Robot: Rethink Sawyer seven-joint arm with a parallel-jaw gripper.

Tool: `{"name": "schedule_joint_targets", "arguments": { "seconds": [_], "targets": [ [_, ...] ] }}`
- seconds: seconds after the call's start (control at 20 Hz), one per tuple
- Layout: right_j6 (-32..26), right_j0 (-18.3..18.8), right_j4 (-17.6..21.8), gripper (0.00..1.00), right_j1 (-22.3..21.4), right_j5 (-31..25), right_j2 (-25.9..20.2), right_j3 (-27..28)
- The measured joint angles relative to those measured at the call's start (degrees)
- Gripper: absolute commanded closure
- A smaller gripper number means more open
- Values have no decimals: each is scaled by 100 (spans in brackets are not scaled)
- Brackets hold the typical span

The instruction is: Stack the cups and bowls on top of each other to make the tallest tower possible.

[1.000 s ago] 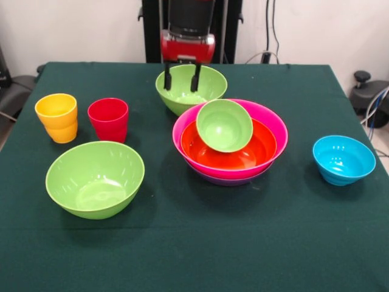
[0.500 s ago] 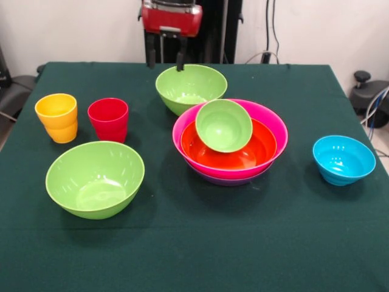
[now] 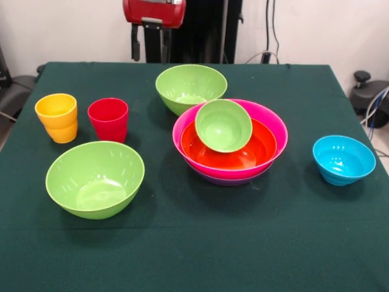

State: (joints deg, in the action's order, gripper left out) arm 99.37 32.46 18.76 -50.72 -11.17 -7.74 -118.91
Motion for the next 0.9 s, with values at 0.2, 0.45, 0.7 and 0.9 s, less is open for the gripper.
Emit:
{"name": "schedule_joint_targets", "arguments": {
  "seconds": [0.2,0.45,0.7,0.9],
  "targets": [
    [0,-147,1,0,62,-2,2,4],
    [0,-484,0,0,249,18,41,7],
    [0,-840,1,0,678,351,180,27],
    [0,-773,51,0,986,618,183,46]
  ]
}}
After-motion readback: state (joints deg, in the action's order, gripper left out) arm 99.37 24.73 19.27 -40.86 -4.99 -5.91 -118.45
